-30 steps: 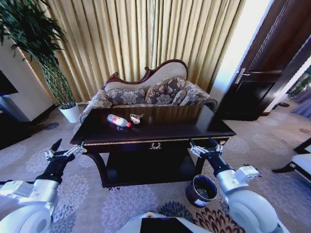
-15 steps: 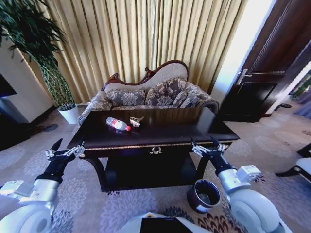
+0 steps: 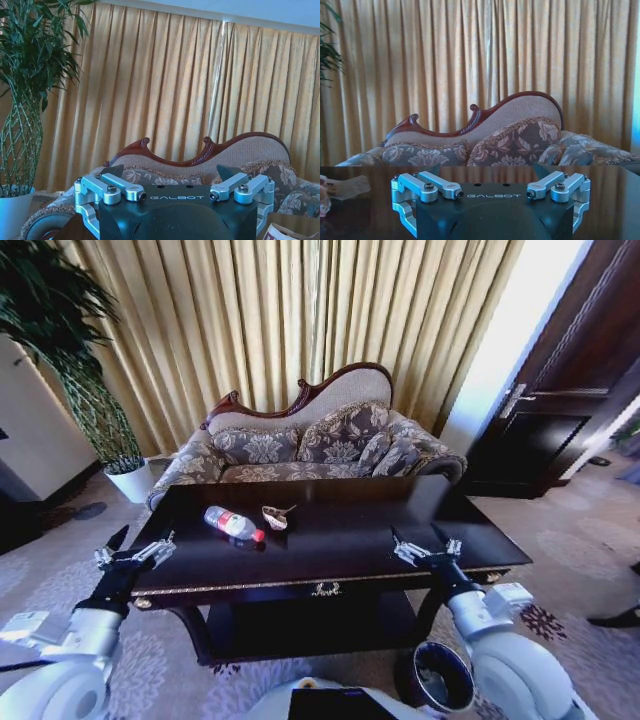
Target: Move to the front of the table and place the trash on the table into the trash bin.
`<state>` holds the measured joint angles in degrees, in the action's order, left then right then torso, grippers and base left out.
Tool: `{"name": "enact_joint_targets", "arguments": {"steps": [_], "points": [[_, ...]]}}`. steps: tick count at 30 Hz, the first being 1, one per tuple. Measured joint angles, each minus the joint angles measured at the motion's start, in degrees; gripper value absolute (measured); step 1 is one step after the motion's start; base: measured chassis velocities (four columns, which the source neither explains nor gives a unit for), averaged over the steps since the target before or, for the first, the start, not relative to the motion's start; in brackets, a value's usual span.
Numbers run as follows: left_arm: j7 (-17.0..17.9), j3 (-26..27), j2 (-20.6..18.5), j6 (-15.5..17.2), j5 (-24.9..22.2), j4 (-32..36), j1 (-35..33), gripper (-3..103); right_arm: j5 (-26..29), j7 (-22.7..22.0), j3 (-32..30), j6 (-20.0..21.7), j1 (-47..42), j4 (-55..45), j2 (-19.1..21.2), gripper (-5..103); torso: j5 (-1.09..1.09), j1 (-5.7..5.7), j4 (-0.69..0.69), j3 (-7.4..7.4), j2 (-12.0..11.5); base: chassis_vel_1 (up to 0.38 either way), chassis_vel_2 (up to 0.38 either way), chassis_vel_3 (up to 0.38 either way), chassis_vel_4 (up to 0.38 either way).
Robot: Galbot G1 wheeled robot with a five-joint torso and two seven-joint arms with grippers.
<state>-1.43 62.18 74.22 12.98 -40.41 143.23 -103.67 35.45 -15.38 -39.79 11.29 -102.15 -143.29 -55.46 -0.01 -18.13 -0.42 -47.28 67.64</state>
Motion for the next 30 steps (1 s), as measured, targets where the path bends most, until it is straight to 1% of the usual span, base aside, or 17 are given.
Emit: {"name": "enact_joint_targets", "arguments": {"steps": [2, 3, 5, 8, 9, 10, 14, 16, 17, 18, 19, 22, 24, 26, 28, 29, 30], "points": [[-0.01, 0.47, -0.04, -0.04, 0.00, 0.00, -0.13, 100, 2.11, -1.05, 0.04, -0.01, 0.78, 0.01, 2.80, 100, 0.02, 0.09, -0.02, 0.04, 0.04, 0.000, 0.000, 0.000, 0.000], [0.00, 0.76, -0.11, -0.05, -0.02, 0.00, -0.22, 100, 3.37, -1.68, 0.29, 0.00, 1.41, 0.01, 4.29, 100, 0.01, 0.11, 0.00, 0.05, 0.05, 0.037, -0.051, -0.020, 0.026], [0.02, 0.97, -0.15, -0.05, -0.08, 0.00, -0.27, 100, 4.25, -2.01, 0.48, 0.03, 1.83, 0.00, 5.27, 100, 0.01, 0.11, 0.00, 0.05, 0.06, 0.023, -0.051, -0.020, 0.040], [0.17, 2.08, -0.27, 0.15, -0.47, 0.00, -0.25, 100, 7.60, -2.63, 2.43, 0.18, 4.10, 0.32, 11.26, 100, 0.02, 0.11, 0.00, 0.04, 0.05, 0.003, -0.011, -0.010, 0.018], [0.17, 2.08, -0.27, 0.15, -0.47, 0.00, -0.25, 100, 7.60, -2.63, 2.43, 0.18, 4.10, 0.32, 11.26, 100, 0.02, 0.11, 0.00, 0.04, 0.05, 0.000, 0.000, 0.000, 0.000], [0.21, 2.34, -0.27, 0.39, -0.53, 0.01, -0.23, 100, 8.52, -2.52, 3.13, 0.22, 5.12, 0.97, 13.67, 100, 0.01, 0.09, 0.00, 0.03, 0.04, 0.000, 0.000, 0.000, 0.000], [0.33, 2.68, 0.37, 0.72, -0.42, 0.00, -0.18, 100, 13.80, 0.28, 4.54, 0.48, 9.51, 4.43, 21.53, 100, 0.01, 0.03, 0.00, 0.01, 0.02, 0.000, 0.000, 0.000, 0.000], [0.42, 2.68, 0.58, 0.77, -0.32, 0.00, -0.17, 100, 14.88, 0.68, 4.84, 0.66, 10.49, 4.90, 22.74, 100, 0.01, 0.02, 0.00, 0.01, 0.02, 0.000, 0.000, 0.000, 0.000], [0.57, 2.65, 1.04, 0.88, -0.06, 0.00, -0.18, 100, 18.04, 1.80, 5.89, 1.21, 13.44, 6.19, 26.29, 100, 0.01, 0.03, 0.00, 0.01, 0.02, 0.000, 0.000, 0.000, 0.000], [0.61, 2.64, 1.21, 0.91, 0.06, 0.00, -0.19, 100, 19.14, 2.52, 6.37, 1.36, 14.76, 6.69, 27.89, 100, 0.01, 0.03, 0.00, 0.01, 0.02, 0.000, 0.000, 0.000, 0.000], [0.61, 2.64, 1.21, 0.91, 0.06, 0.00, -0.19, 100, 19.14, 2.52, 6.37, 1.36, 14.76, 6.69, 27.89, 100, 0.01, 0.03, 0.00, 0.01, 0.02, 0.000, 0.000, 0.000, 0.000], [0.71, 2.64, 1.86, 0.97, 0.71, 0.00, -0.20, 100, 22.76, 5.80, 9.74, 1.58, 21.28, 8.60, 33.71, 100, 0.01, 0.04, 0.00, 0.02, 0.02, 0.000, 0.000, 0.000, 0.000], [0.73, 2.60, 2.06, 0.98, 0.95, 0.00, -0.20, 100, 23.41, 6.26, 11.05, 1.60, 22.89, 8.94, 34.73, 100, 0.01, 0.04, 0.00, 0.02, 0.02, 0.000, 0.000, 0.000, 0.000], [0.79, 2.38, 2.56, 0.99, 1.51, 0.00, -0.32, 100, 24.43, 6.90, 15.87, 1.61, 27.84, 9.67, 36.86, 100, 0.00, 0.04, 0.00, 0.01, 0.02, 0.000, 0.000, 0.000, 0.000], [0.81, 2.24, 2.89, 0.99, 2.03, 0.00, -0.46, 100, 25.23, 7.00, 19.99, 1.61, 31.88, 9.87, 37.35, 100, 0.00, 0.04, 0.00, 0.01, 0.02, 0.000, 0.000, 0.000, 0.000], [0.81, 2.24, 2.89, 0.99, 2.03, 0.00, -0.46, 100, 25.23, 7.00, 19.99, 1.61, 31.88, 9.87, 37.35, 100, 0.00, 0.04, 0.00, 0.01, 0.02, 0.000, 0.000, 0.000, 0.000], [0.82, 2.21, 3.04, 0.99, 2.20, 0.00, -0.51, 100, 25.69, 7.03, 21.89, 1.62, 33.80, 9.96, 37.32, 100, 0.01, 0.04, 0.00, 0.01, 0.02, 0.000, 0.000, 0.000, 0.000]]}}
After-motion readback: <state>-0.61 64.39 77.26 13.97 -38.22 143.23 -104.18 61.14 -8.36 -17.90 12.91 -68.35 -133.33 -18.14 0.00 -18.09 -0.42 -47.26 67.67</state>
